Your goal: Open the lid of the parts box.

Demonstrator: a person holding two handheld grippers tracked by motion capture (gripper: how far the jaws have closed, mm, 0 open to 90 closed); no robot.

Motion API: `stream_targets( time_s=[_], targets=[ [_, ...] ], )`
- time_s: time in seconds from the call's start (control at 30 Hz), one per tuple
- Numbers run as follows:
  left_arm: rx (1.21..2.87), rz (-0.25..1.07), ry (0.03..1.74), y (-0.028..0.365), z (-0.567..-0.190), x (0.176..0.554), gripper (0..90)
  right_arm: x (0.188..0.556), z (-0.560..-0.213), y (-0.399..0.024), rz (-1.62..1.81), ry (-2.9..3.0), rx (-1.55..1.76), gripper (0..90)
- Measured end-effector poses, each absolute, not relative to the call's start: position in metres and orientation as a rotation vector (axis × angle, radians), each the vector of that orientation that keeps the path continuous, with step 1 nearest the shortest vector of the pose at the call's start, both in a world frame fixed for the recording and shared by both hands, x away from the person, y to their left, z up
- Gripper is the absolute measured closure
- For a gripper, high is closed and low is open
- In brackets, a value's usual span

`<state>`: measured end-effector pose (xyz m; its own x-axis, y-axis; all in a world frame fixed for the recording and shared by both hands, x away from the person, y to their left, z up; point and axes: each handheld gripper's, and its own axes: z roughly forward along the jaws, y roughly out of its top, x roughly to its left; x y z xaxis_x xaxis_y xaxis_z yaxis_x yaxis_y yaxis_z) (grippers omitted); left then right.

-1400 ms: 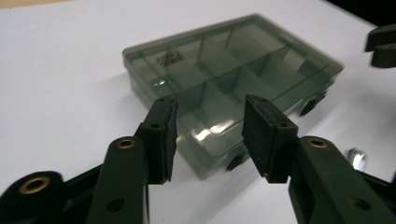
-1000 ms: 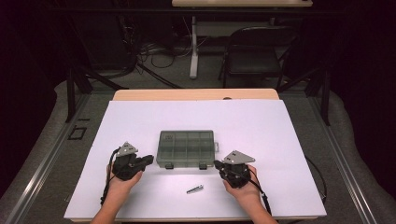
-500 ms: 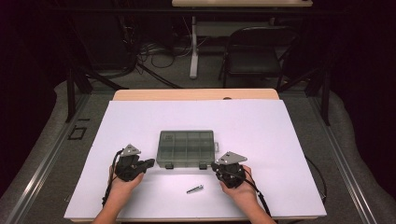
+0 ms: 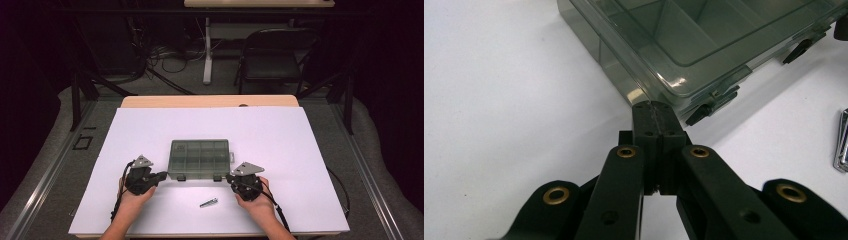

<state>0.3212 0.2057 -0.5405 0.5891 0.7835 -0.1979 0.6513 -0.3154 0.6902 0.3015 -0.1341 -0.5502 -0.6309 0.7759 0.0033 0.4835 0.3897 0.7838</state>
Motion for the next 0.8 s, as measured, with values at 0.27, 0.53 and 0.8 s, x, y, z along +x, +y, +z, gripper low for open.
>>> stream_targets(
  time_s=[0.27, 0.53, 0.8],
  targets=[
    [2.069, 0.215, 1.128, 0.205, -0.540, 0.321, 90.0, 0.302, -0.550, -0.135, 1.105, 2.282, 1.104, 90.0],
    [2.139, 0.187, 1.066, 0.203, -0.533, 0.318, 90.0, 0.302, -0.550, -0.132, 1.124, 2.282, 1.099, 90.0],
    [2.154, 0.164, 1.029, 0.194, -0.534, 0.315, 90.0, 0.301, -0.550, -0.129, 1.152, 2.283, 1.089, 90.0]
  ],
)
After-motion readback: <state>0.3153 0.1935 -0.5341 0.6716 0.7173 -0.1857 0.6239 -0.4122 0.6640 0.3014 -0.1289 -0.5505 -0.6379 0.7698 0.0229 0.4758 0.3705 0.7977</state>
